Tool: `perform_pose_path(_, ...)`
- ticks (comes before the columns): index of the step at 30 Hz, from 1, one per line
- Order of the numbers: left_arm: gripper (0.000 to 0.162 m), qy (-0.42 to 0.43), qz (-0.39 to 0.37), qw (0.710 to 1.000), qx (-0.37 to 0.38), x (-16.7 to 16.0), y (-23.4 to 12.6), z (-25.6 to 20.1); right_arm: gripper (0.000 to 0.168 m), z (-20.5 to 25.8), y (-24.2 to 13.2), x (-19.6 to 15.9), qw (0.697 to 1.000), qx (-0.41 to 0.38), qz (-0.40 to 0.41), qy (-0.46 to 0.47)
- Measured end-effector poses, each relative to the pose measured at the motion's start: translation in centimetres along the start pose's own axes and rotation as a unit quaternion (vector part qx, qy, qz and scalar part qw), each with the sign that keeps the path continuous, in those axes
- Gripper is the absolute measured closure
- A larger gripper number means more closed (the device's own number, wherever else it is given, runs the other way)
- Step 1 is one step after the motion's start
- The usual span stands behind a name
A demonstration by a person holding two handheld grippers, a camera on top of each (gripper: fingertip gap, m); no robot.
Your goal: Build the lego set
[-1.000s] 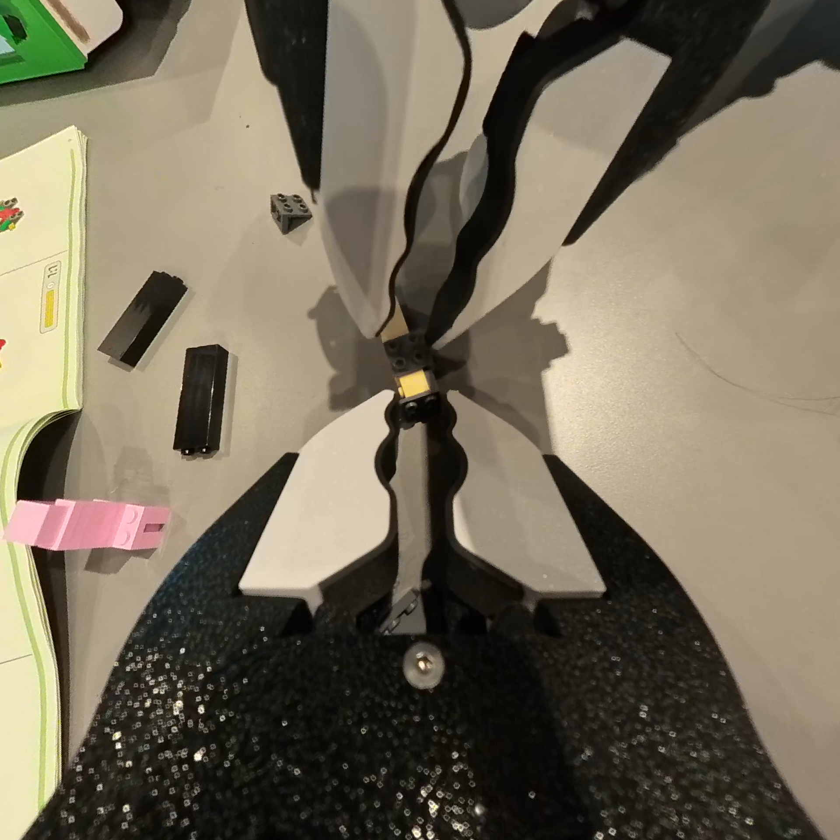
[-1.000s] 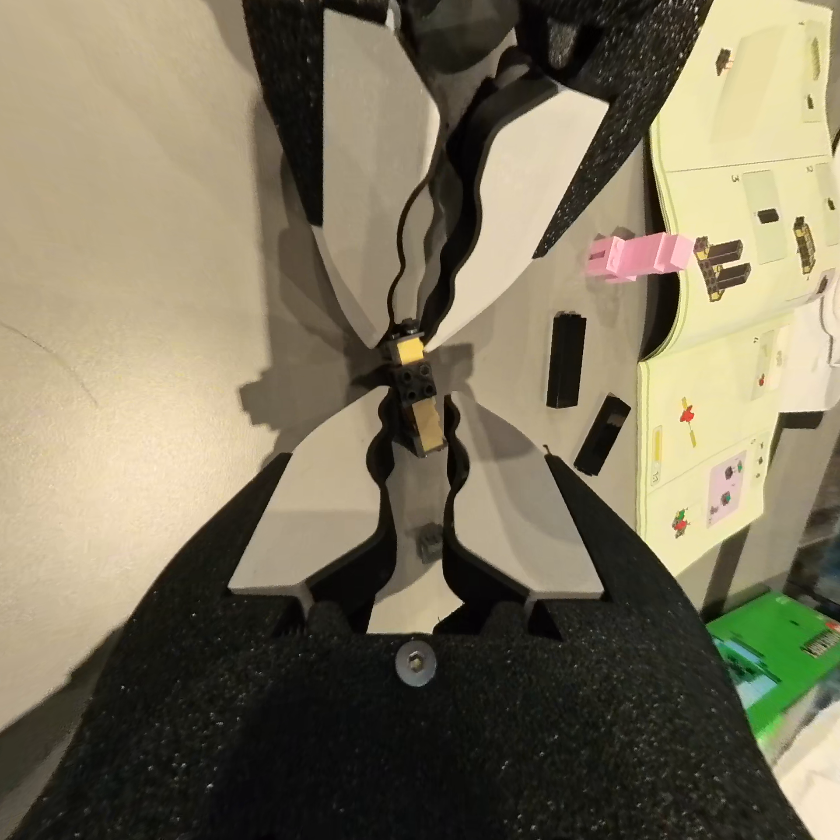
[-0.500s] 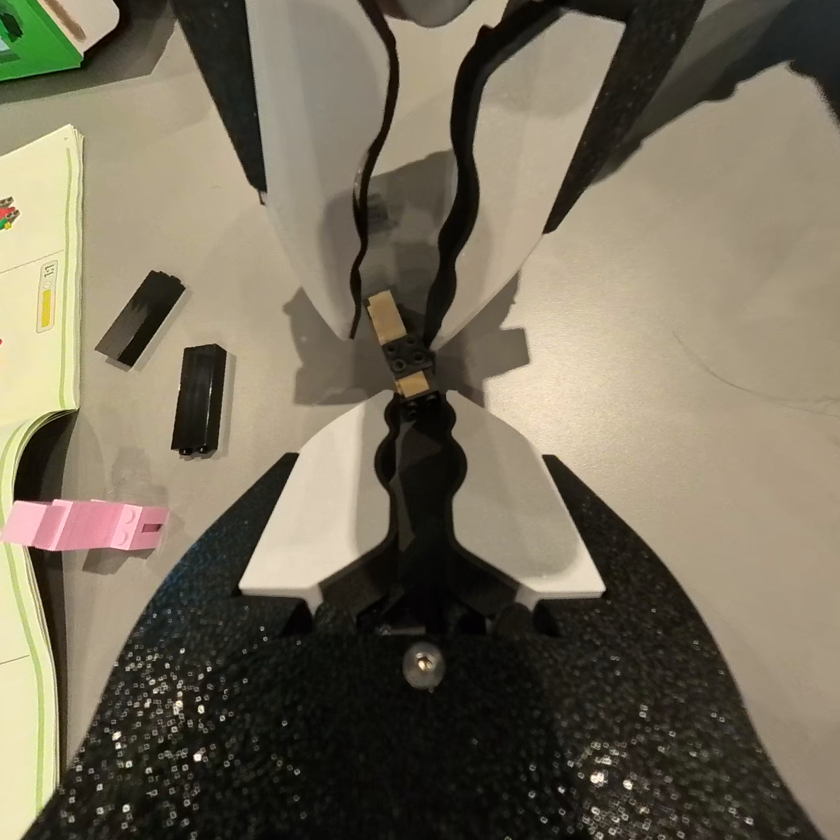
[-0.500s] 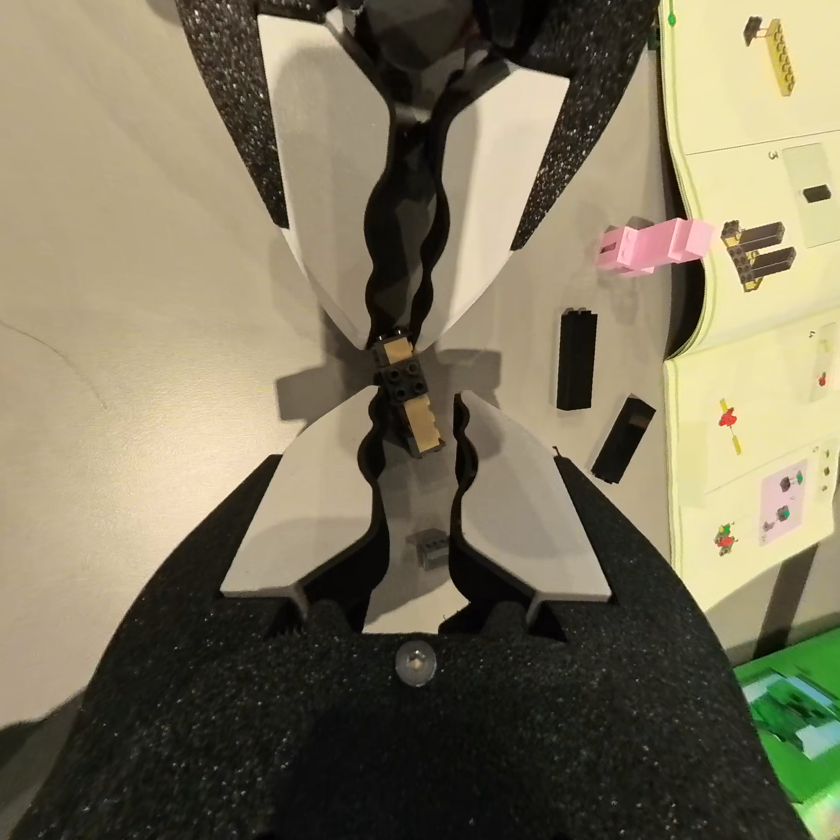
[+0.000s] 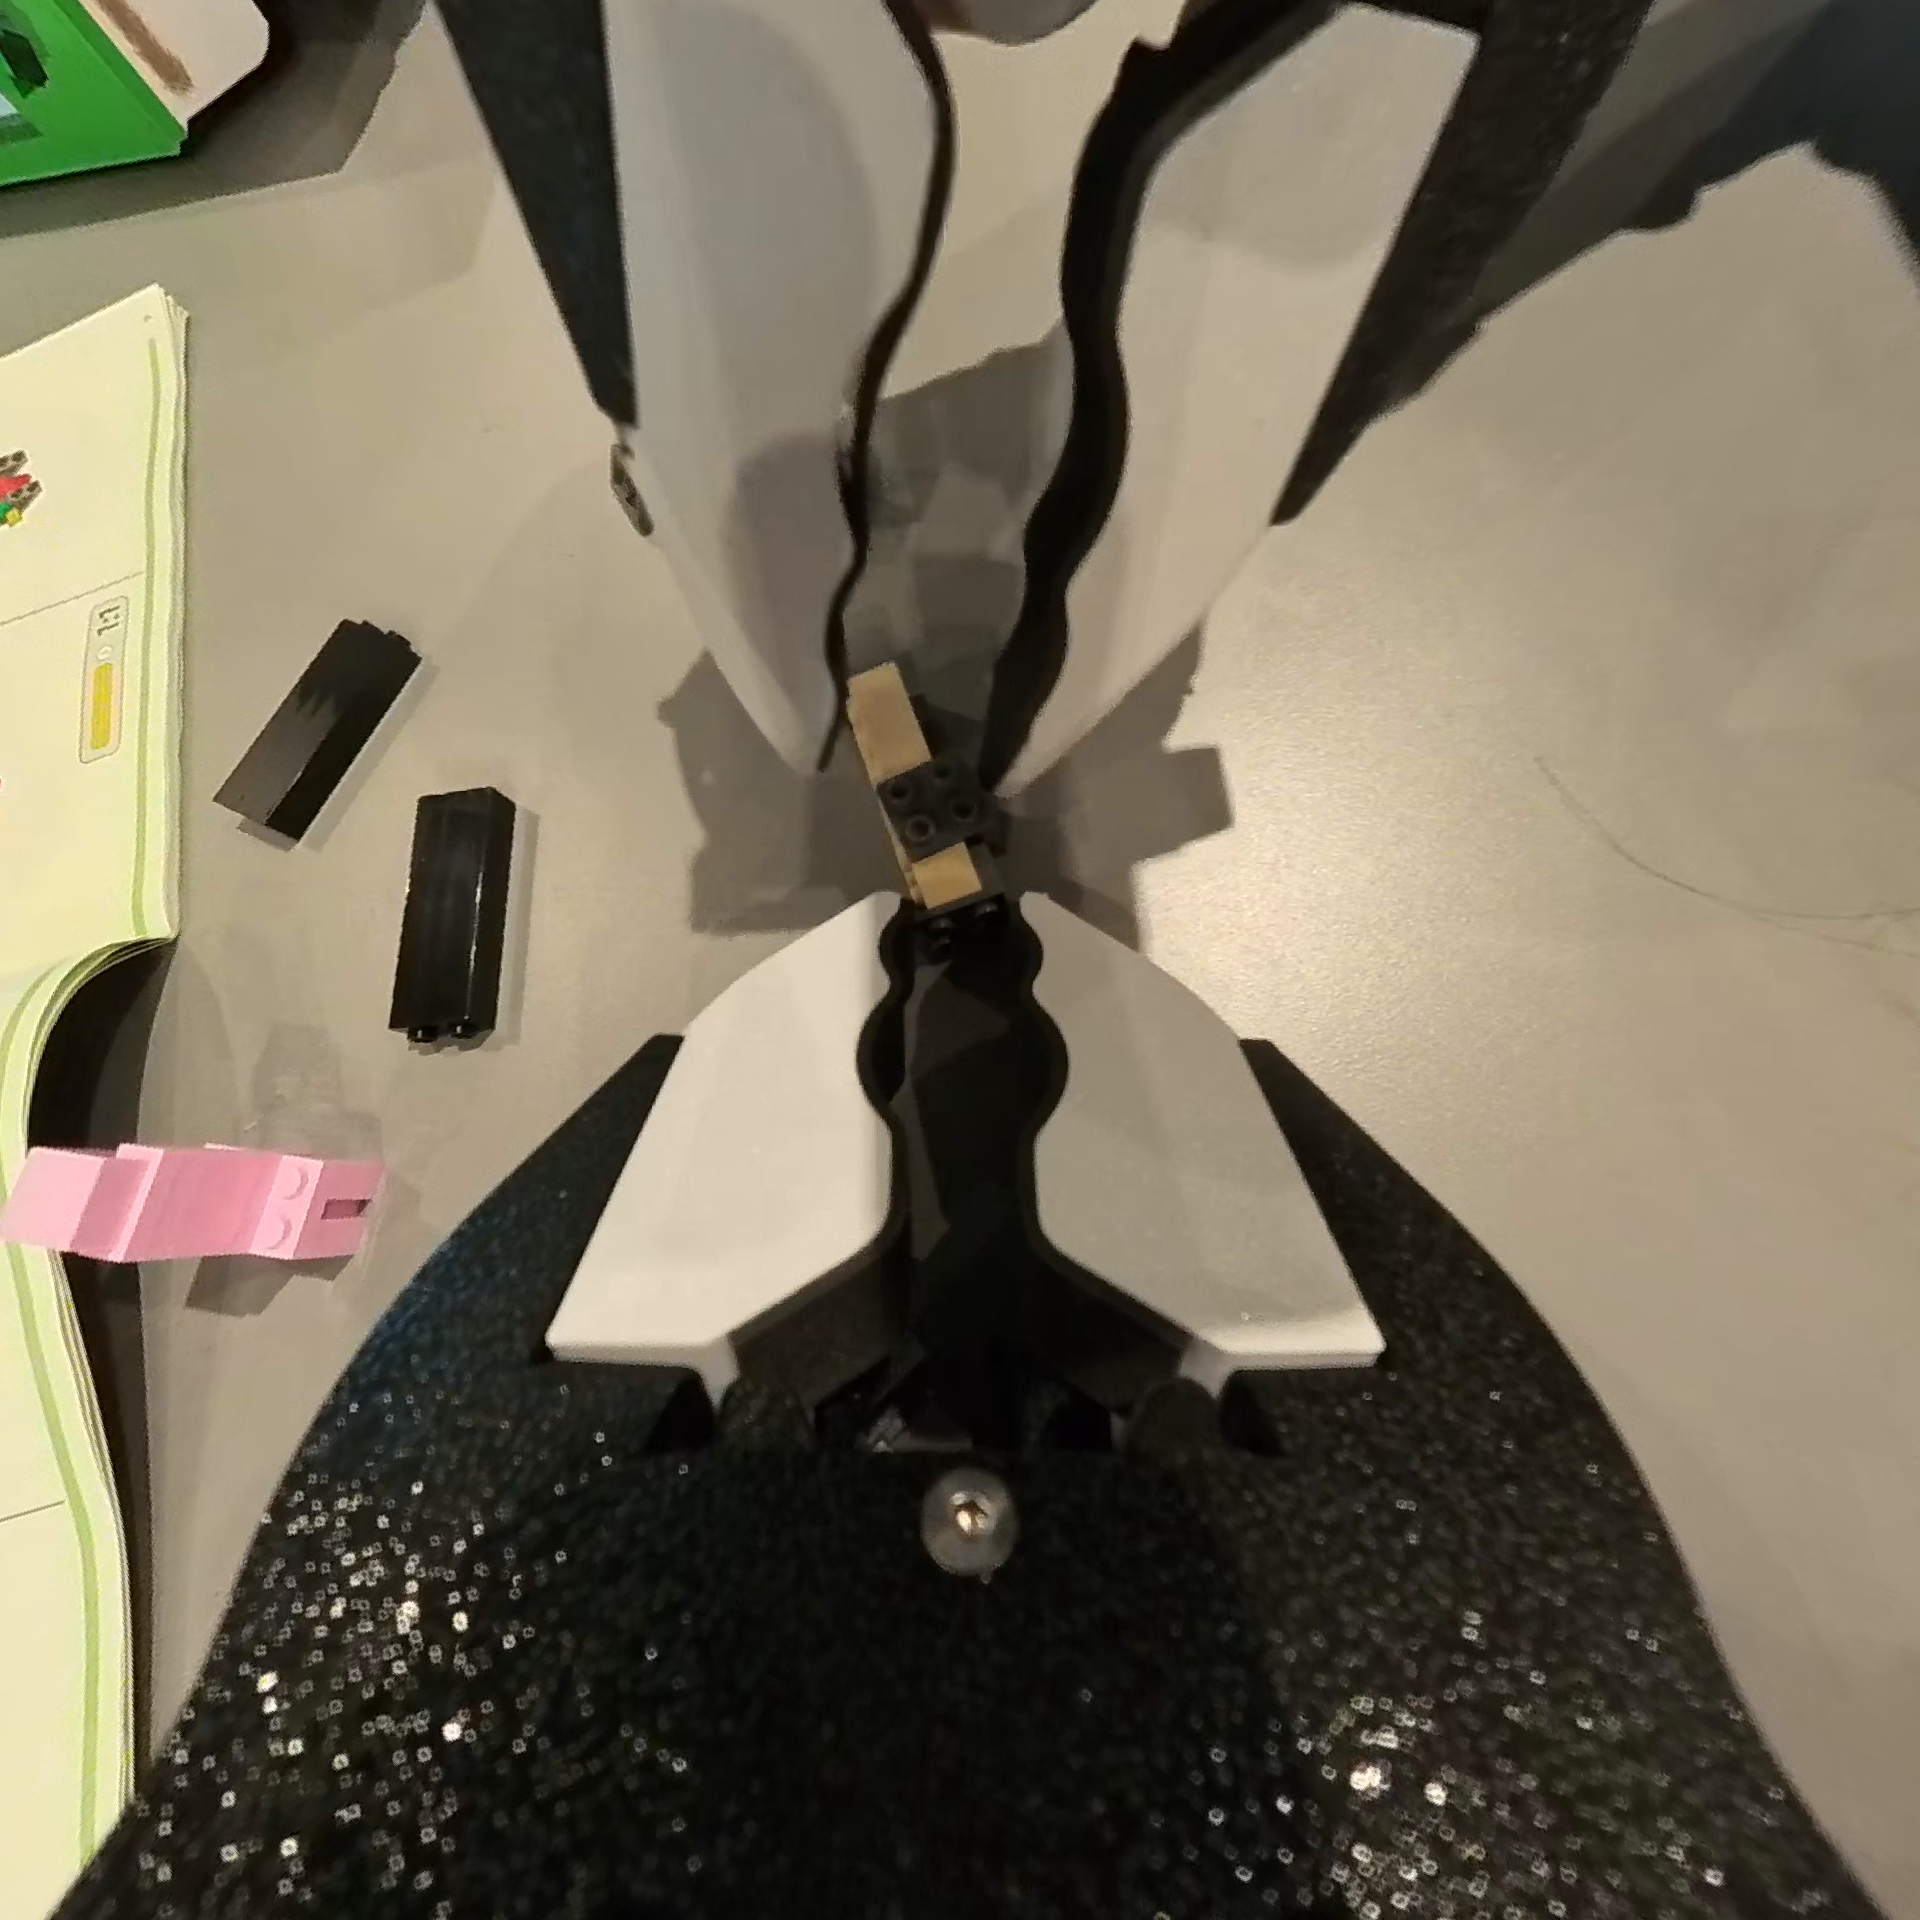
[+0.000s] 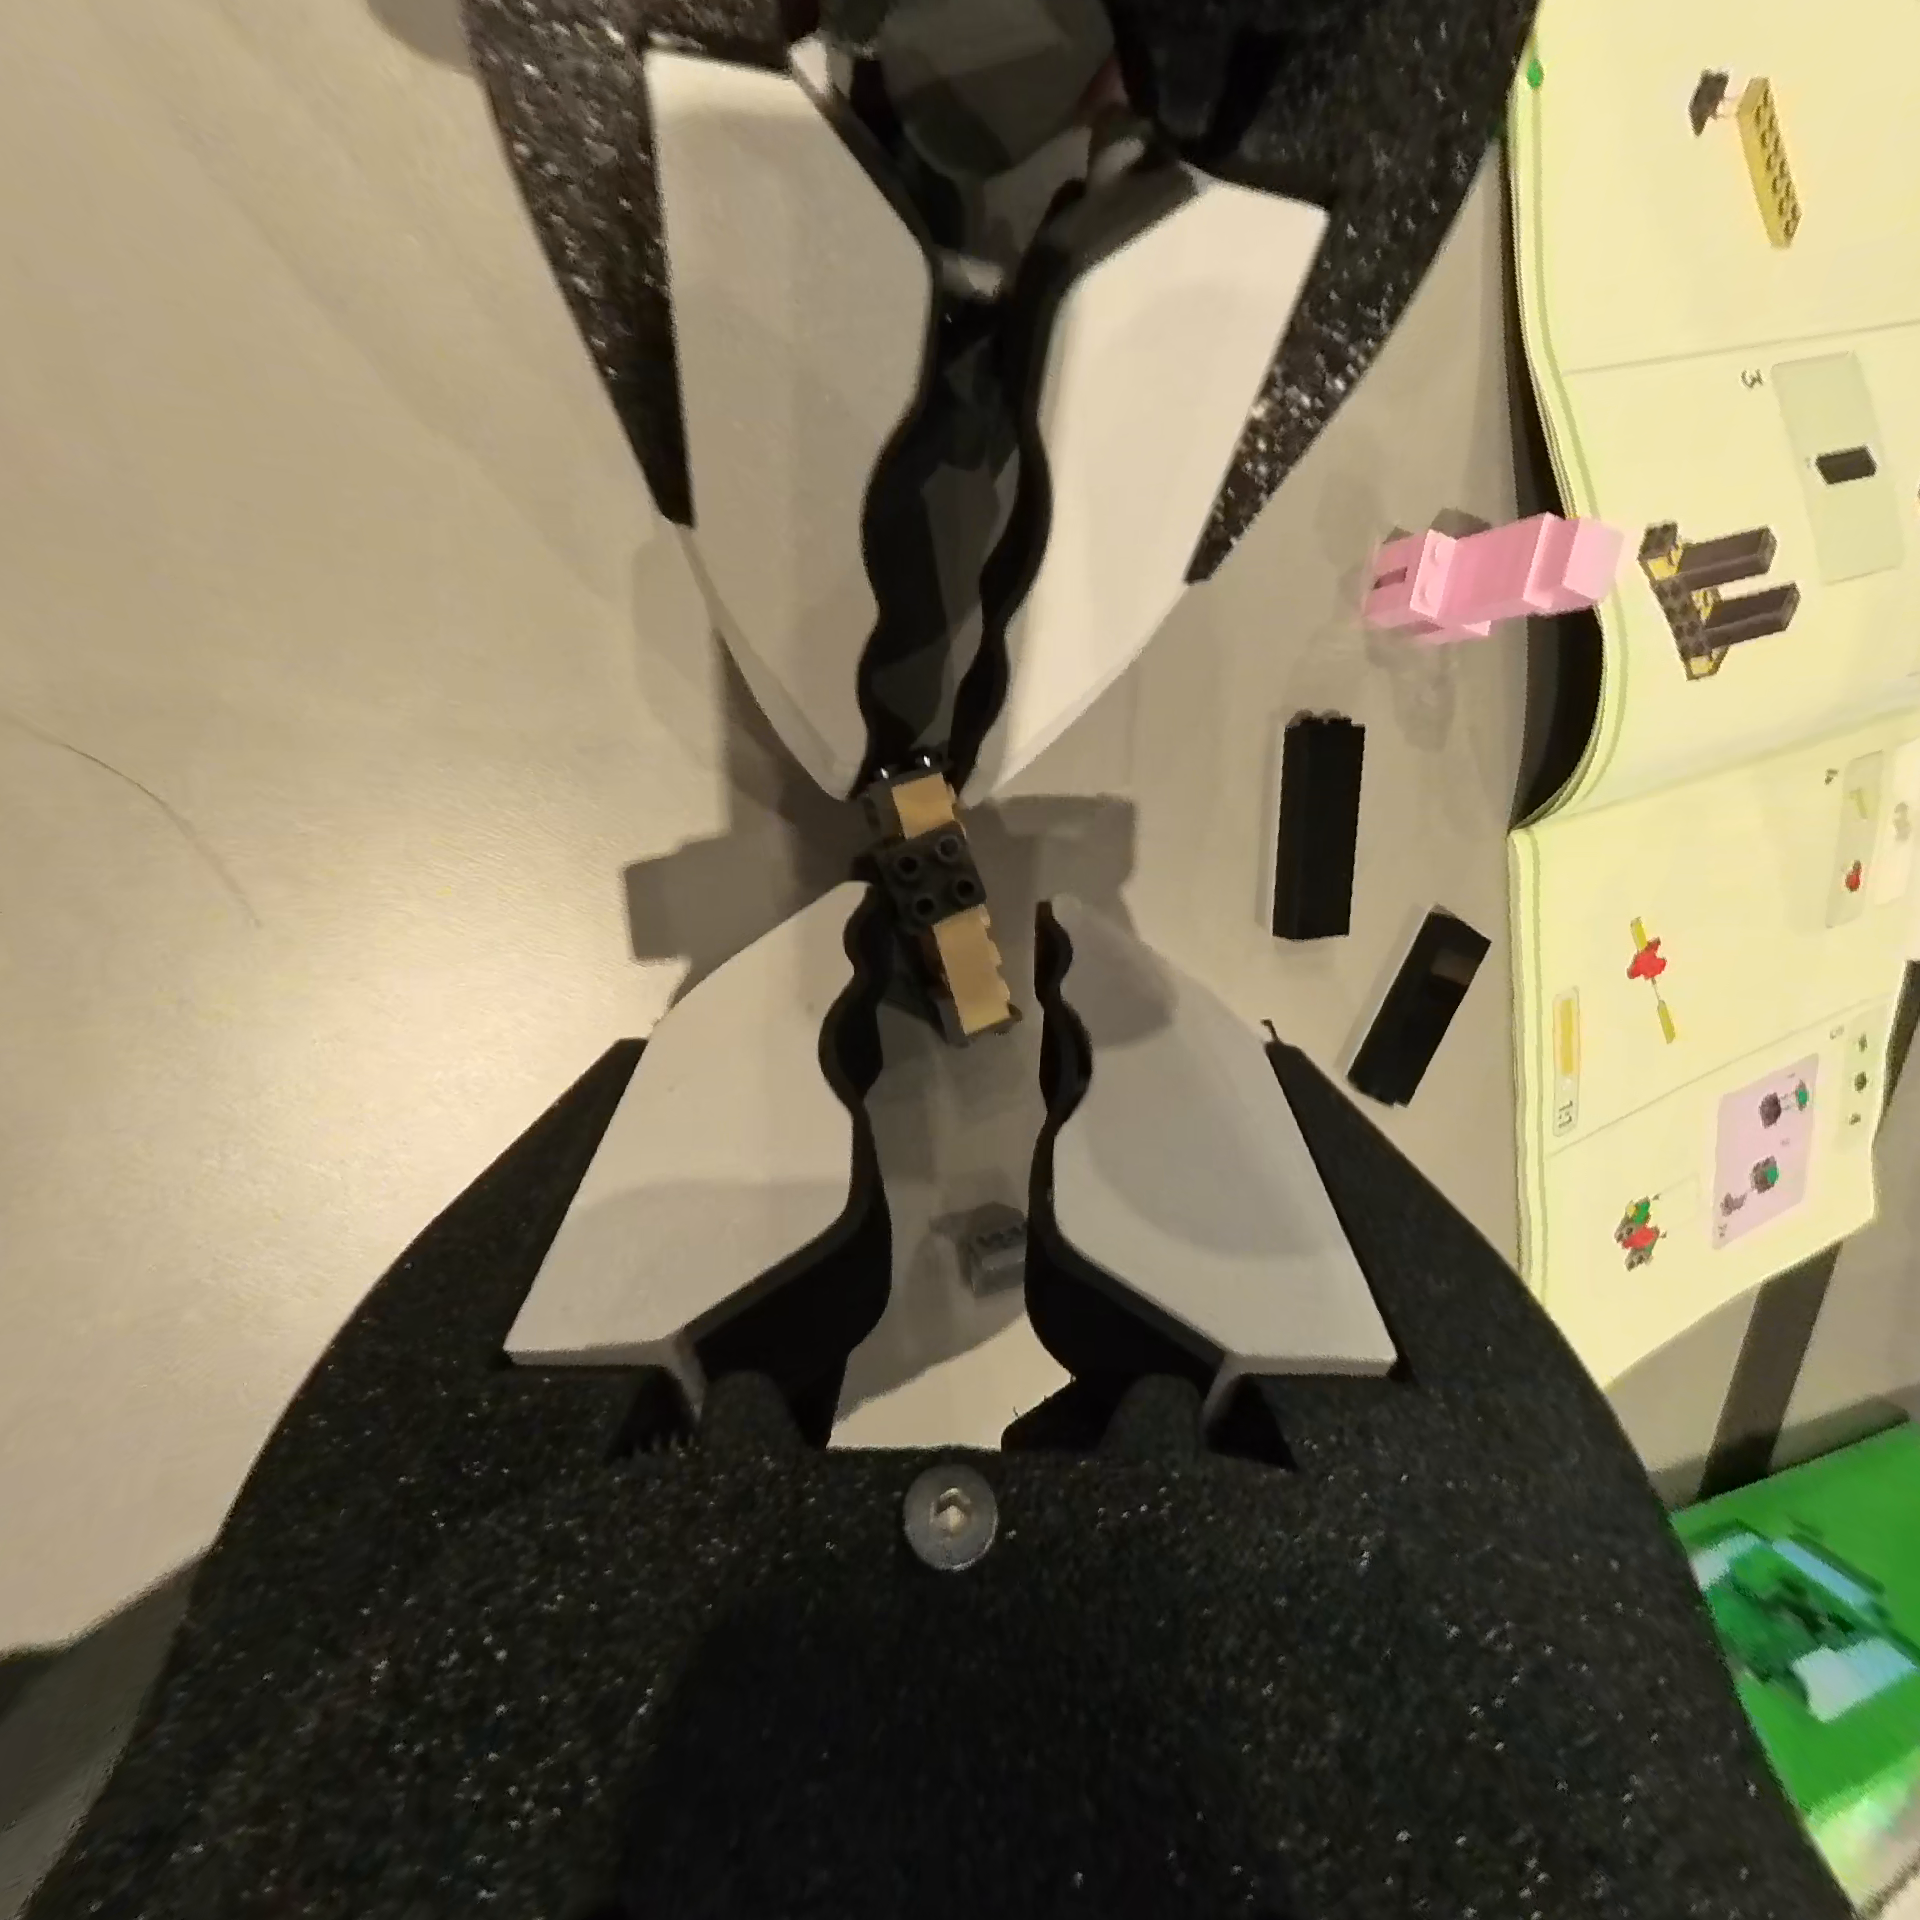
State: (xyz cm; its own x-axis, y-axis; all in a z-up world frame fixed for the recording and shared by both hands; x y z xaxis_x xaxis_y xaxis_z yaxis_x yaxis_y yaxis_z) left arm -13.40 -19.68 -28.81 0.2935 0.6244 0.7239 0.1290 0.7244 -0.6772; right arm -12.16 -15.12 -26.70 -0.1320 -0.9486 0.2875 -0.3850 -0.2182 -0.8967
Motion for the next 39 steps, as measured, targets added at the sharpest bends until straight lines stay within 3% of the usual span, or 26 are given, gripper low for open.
perform_pose_path(1,0.146,0.000,0.000,1.000,0.000,0.0,0.0,0.0,0.142,0.1,0.0,0.1,1.000,0.003,-0.003,-0.006)
perform_pose_path(22,0.146,0.002,-0.001,1.000,-0.006,0.0,0.0,-0.2,0.150,0.3,1.1,0.8,0.994,0.090,0.001,-0.060)
perform_pose_path(39,0.146,0.002,-0.001,1.000,-0.009,0.0,0.0,-0.2,0.142,0.4,0.7,0.2,0.992,0.108,0.027,-0.058)
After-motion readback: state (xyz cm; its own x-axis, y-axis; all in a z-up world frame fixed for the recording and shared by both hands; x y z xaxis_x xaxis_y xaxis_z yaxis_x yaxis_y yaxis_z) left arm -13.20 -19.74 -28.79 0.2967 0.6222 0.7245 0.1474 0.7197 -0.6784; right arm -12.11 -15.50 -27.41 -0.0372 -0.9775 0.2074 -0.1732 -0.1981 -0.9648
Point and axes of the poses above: each gripper's, where its closed fingertips meet, y out along the fingers, x out of its top, z = x × y across the jaws, the point moved 3 cm from there along -y, back along the fingers, and after that the axes turned 3 degrees about z, right-handed, at the moved point
